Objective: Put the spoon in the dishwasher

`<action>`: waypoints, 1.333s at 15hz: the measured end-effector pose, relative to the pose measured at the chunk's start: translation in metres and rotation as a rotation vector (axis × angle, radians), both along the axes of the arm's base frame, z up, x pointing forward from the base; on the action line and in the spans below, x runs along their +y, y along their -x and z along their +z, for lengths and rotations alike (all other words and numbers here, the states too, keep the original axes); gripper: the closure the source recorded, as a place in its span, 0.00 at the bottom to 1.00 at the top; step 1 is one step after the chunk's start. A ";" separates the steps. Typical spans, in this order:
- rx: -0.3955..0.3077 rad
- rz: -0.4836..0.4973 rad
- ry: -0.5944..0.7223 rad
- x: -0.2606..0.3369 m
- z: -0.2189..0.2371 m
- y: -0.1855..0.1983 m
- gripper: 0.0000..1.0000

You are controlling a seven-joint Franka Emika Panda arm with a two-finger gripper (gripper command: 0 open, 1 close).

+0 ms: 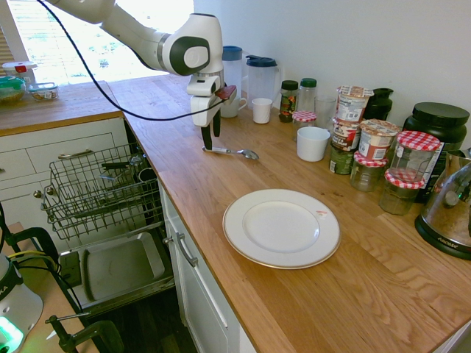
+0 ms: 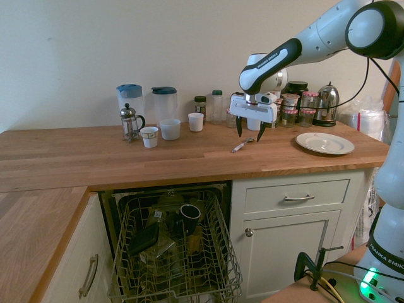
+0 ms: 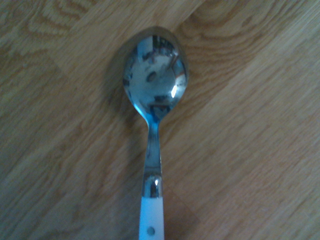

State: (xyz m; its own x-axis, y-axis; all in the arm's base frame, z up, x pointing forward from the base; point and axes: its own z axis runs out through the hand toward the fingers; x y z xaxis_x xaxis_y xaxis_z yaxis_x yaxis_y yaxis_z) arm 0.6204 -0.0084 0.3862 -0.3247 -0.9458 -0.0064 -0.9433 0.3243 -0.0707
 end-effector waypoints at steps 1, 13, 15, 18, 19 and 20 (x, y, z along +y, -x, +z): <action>0.008 -0.017 0.003 -0.001 -0.003 -0.010 0.00; 0.060 -0.121 0.002 -0.032 -0.047 -0.052 1.00; 0.059 -0.121 0.000 -0.032 -0.047 -0.053 1.00; 0.057 -0.122 -0.005 -0.032 -0.048 -0.053 1.00; 0.052 -0.121 -0.006 -0.032 -0.048 -0.054 1.00; 0.046 -0.120 -0.008 -0.032 -0.048 -0.054 1.00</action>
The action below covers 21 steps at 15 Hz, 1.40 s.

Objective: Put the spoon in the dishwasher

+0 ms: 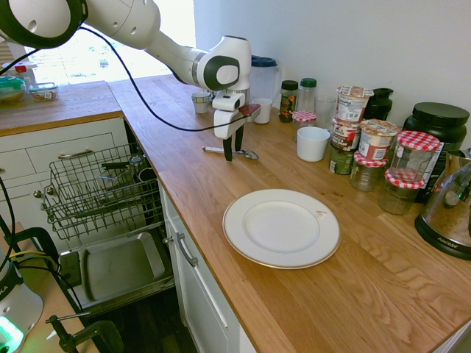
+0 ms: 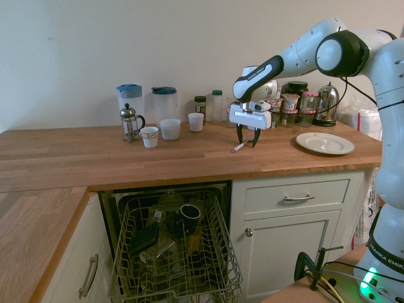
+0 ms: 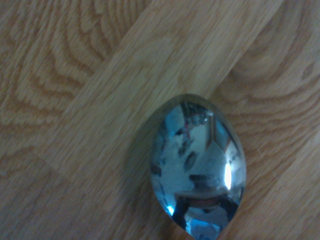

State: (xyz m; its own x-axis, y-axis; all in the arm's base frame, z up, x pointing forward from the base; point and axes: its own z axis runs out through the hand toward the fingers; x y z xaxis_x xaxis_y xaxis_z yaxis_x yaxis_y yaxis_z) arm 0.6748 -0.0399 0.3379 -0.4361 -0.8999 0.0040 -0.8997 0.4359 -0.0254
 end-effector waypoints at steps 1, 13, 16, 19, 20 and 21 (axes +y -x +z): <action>-0.007 0.002 -0.002 0.000 0.000 -0.001 1.00; -0.088 0.050 -0.018 0.003 -0.001 0.024 1.00; -0.080 0.098 0.006 0.018 0.007 0.039 1.00; -0.107 0.159 0.034 0.039 0.053 0.064 1.00; -0.113 0.186 0.042 0.050 0.069 0.075 1.00; -0.116 0.221 0.050 0.066 0.083 0.087 1.00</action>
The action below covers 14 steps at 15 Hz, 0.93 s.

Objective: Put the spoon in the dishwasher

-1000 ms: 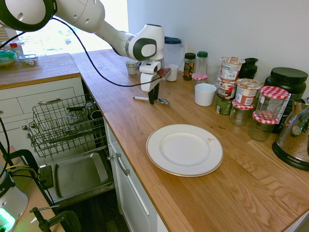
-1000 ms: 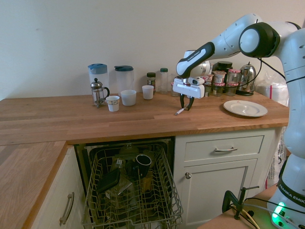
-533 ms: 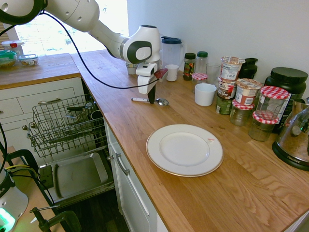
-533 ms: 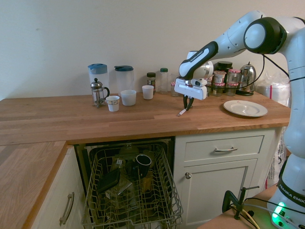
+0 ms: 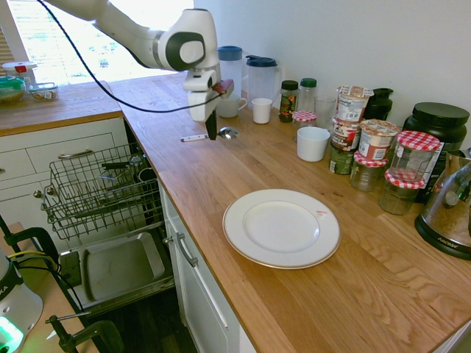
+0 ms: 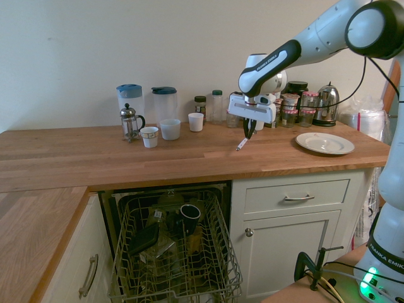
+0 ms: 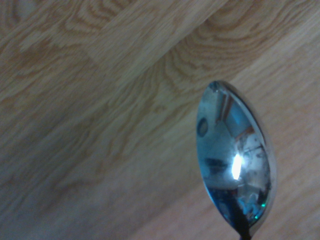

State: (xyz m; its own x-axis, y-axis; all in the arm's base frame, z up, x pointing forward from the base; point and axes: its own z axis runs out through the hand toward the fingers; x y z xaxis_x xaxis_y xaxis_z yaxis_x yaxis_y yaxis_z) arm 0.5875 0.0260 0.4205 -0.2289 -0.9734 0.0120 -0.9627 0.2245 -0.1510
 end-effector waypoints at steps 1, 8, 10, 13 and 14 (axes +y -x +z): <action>0.001 0.047 0.013 0.022 0.013 0.012 1.00; 0.061 0.362 0.103 0.200 0.025 0.089 1.00; 0.090 0.439 0.115 0.234 0.012 0.107 1.00; 0.135 0.556 0.154 0.280 -0.020 0.130 1.00; 0.154 0.586 0.162 0.291 -0.033 0.135 1.00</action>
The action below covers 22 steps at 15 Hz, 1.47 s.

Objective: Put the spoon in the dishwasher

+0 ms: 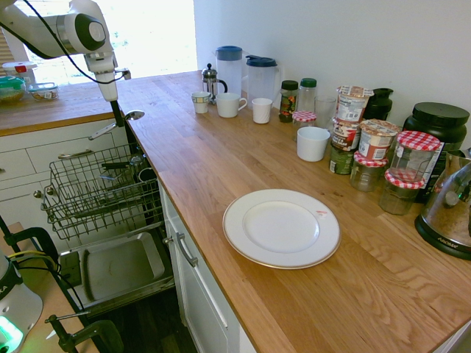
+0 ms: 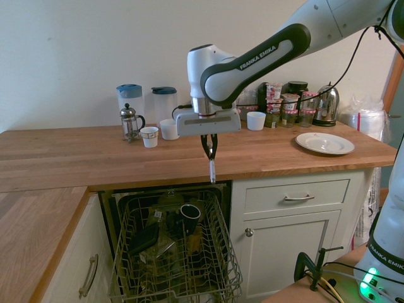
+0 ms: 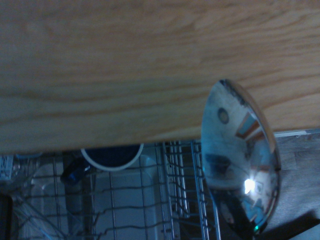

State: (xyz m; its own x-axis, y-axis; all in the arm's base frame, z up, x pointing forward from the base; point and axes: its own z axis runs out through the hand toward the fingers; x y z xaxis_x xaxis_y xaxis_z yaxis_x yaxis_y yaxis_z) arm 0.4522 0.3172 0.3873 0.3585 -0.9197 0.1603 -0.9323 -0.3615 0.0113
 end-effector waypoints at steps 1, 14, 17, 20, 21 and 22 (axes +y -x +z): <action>0.017 0.025 0.010 0.009 -0.015 0.004 1.00; 0.058 -0.009 -0.022 0.045 -0.118 0.069 1.00; 0.078 -0.002 -0.030 0.053 -0.145 0.088 1.00; 0.112 -0.012 -0.048 0.058 -0.185 0.096 1.00; 0.122 -0.019 -0.054 0.057 -0.199 0.097 1.00; 0.129 -0.029 -0.059 0.055 -0.211 0.096 1.00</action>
